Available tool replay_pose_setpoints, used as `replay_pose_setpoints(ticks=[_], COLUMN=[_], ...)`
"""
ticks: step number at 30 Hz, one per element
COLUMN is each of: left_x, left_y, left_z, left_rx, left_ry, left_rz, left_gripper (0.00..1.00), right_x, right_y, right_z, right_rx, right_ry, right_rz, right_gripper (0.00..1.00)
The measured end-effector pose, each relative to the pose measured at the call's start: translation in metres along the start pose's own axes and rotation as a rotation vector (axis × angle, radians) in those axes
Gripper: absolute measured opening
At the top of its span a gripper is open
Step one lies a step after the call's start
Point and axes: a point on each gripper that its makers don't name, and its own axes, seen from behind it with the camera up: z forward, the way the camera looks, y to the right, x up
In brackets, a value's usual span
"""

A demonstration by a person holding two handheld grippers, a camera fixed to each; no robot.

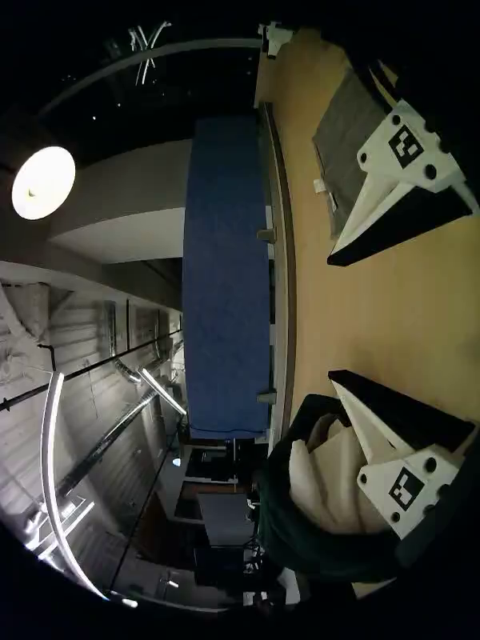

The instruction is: Fold towel

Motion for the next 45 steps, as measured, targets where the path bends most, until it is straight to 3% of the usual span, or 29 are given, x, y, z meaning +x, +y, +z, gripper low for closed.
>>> replay_pose_setpoints(ticks=[6, 10, 15, 23, 29, 36, 45], left_x=[0.003, 0.028, 0.070, 0.152, 0.193, 0.203, 0.202], left_y=[-0.005, -0.004, -0.003, -0.002, 0.002, 0.007, 0.040], left_z=[0.002, 0.002, -0.001, -0.011, -0.017, -0.019, -0.027], left_rx=[0.020, 0.019, 0.012, 0.001, -0.012, -0.040, -0.191], left_ry=[-0.009, 0.010, 0.013, 0.023, 0.024, 0.006, -0.071], left_rz=[0.014, 0.009, -0.019, -0.017, -0.023, -0.027, 0.030], left_gripper=[0.97, 0.97, 0.97, 0.97, 0.97, 0.97, 0.96], right_x=[0.015, 0.041, 0.078, 0.152, 0.197, 0.208, 0.208], right_y=[0.008, 0.010, 0.007, 0.002, -0.001, -0.003, -0.026], right_z=[-0.001, -0.002, -0.005, -0.015, -0.023, -0.027, -0.033], right_rx=[-0.013, -0.007, 0.003, 0.008, -0.005, 0.000, 0.110], right_ry=[0.014, 0.037, 0.029, 0.037, 0.034, 0.021, -0.054], right_rz=[0.024, 0.022, 0.010, 0.010, 0.003, -0.005, -0.068], right_gripper=[1.00, 1.00, 1.00, 1.00, 1.00, 1.00, 1.00])
